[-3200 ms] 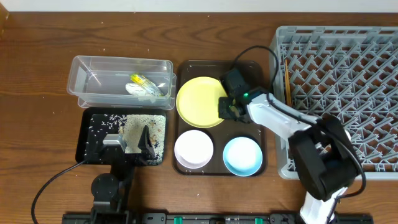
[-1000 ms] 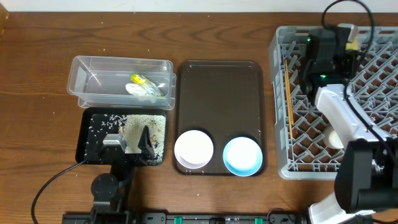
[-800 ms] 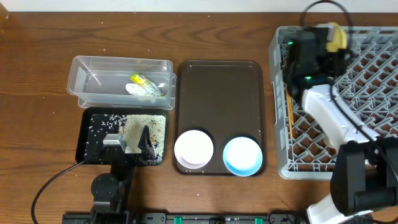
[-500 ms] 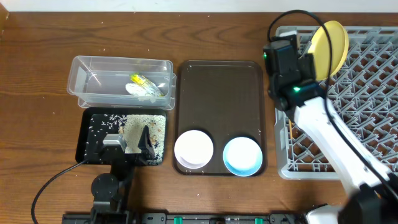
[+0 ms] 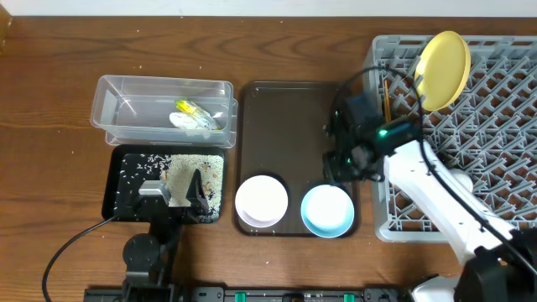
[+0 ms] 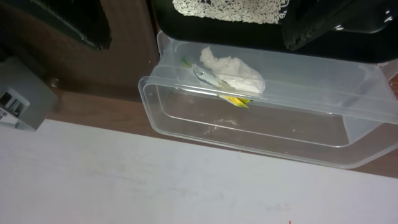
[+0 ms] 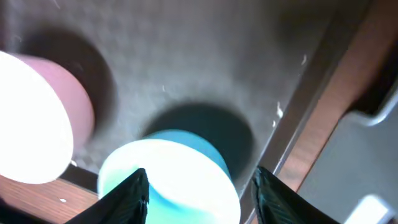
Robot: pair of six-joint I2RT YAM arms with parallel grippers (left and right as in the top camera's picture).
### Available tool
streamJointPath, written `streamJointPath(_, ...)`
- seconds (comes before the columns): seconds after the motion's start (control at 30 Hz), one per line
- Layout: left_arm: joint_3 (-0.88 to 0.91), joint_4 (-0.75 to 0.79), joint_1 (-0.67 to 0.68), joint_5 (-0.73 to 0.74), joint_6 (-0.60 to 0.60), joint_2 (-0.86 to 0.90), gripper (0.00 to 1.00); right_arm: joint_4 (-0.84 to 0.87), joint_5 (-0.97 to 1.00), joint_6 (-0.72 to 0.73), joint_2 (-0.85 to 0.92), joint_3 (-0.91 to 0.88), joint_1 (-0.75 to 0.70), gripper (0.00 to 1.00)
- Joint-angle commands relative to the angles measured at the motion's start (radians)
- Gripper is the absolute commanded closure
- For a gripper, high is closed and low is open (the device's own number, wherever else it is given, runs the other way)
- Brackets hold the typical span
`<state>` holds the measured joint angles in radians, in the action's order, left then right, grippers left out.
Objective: Sort waste into correct bins and load items into the dishwasher rack
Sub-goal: 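Reach the right gripper down to the light-blue bowl, then carry the light-blue bowl into the rack beside the yellow plate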
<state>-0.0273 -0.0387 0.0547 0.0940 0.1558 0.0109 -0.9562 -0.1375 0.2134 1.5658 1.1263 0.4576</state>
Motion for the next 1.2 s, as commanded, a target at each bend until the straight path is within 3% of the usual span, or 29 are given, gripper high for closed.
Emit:
streamJointPath(0.0,0.023,-0.021,-0.004,0.003,-0.013,-0.007,0.09,-0.006,0.04,0.037,0.004,-0.043,0.008,0.5)
streamJointPath(0.2,0.023,-0.021,-0.004,0.003,-0.013,-0.007,0.09,0.094,0.048,0.037,0.004,-0.192,0.008,0.53)
streamJointPath(0.43,0.023,-0.021,-0.004,0.003,-0.014,-0.007,0.09,0.142,0.037,0.045,0.0,-0.243,0.008,0.98)
streamJointPath(0.7,0.023,-0.021,-0.004,0.003,-0.014,-0.007,0.09,0.121,0.091,0.086,-0.11,-0.11,-0.021,0.99)
streamJointPath(0.9,0.023,-0.021,-0.004,0.003,-0.013,-0.007,0.09,0.116,0.665,0.298,-0.301,0.01,-0.092,0.99)
streamJointPath(1.07,0.023,-0.021,-0.004,0.003,-0.014,-0.007,0.09,0.226,1.207,0.295,-0.39,0.011,-0.163,0.99)
streamJointPath(1.17,0.023,-0.021,-0.004,0.003,-0.013,-0.007,0.09,0.247,1.392,0.244,-0.38,0.01,-0.216,0.99)
